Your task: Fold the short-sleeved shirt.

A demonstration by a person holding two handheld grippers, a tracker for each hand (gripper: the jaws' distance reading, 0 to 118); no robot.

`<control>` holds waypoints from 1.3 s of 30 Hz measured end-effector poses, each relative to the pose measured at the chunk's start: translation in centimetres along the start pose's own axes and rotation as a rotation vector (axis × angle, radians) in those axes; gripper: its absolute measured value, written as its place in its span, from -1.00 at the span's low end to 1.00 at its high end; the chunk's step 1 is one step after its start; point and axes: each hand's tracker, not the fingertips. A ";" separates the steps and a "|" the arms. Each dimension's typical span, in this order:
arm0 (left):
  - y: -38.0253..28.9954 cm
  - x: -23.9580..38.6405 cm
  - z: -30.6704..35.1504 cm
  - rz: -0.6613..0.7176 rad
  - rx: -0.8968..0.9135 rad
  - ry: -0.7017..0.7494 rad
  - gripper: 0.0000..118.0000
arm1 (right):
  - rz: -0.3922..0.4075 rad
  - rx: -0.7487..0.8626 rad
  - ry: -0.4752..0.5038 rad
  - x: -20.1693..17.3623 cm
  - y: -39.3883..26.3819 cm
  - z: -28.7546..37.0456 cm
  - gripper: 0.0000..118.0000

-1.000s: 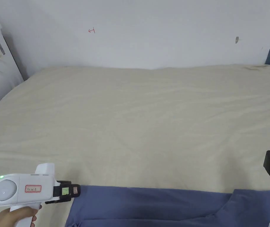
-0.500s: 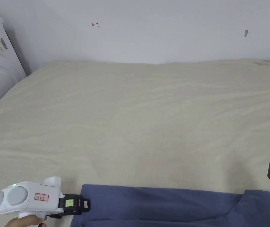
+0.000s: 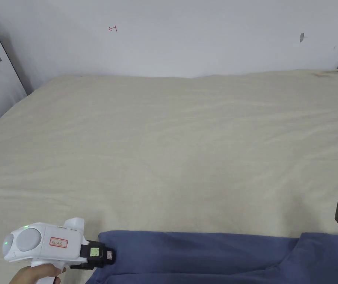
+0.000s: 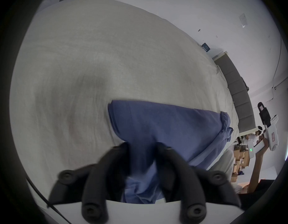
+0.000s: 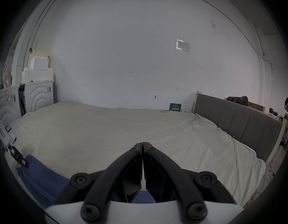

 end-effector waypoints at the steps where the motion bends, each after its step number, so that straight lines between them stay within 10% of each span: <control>1: -0.2 0.5 -0.2 -0.004 -0.006 0.000 -0.68 | -0.003 -0.003 -0.001 0.0 0.0 0.0 -1.00; 16: 0.6 3.3 2.4 -0.150 0.020 0.124 -1.00 | -0.014 0.003 -0.001 0.8 0.3 0.3 -1.00; 39: 1.5 4.1 11.1 0.013 0.082 0.243 -1.00 | -0.037 0.016 0.002 1.6 0.5 0.4 -1.00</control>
